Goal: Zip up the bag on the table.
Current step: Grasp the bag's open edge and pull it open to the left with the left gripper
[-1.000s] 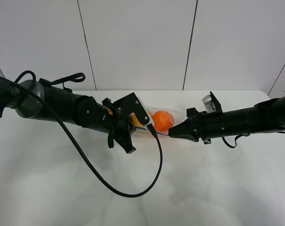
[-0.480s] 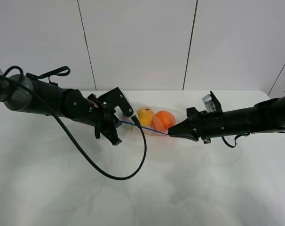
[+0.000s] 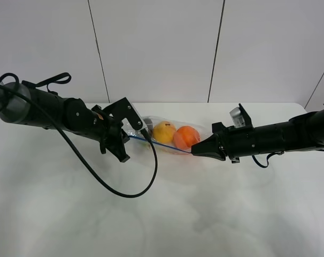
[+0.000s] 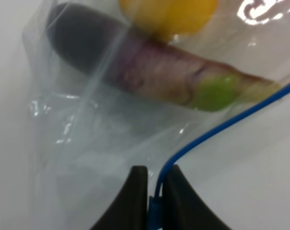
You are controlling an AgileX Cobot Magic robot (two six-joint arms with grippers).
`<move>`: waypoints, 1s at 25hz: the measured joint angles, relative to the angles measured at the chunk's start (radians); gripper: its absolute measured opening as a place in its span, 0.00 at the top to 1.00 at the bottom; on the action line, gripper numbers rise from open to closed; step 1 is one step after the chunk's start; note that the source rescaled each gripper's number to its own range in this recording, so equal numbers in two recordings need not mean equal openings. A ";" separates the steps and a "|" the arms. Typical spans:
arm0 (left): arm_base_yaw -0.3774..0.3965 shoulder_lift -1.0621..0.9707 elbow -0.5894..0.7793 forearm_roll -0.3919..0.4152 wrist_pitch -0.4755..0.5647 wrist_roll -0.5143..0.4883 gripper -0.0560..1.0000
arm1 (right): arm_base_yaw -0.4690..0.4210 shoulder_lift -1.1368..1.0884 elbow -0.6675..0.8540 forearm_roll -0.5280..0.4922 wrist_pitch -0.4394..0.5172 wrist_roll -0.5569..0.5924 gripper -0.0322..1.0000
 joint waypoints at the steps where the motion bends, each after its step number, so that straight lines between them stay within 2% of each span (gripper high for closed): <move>1: 0.006 0.000 0.000 0.000 0.000 0.003 0.95 | 0.000 0.000 0.000 0.000 0.000 0.000 0.97; 10: 0.058 0.000 0.000 -0.002 0.008 0.005 0.95 | 0.008 0.000 0.000 0.000 -0.006 -0.004 0.97; 25: 0.084 0.000 0.000 -0.003 0.016 0.007 0.95 | 0.008 0.000 -0.003 -0.003 -0.013 -0.007 0.97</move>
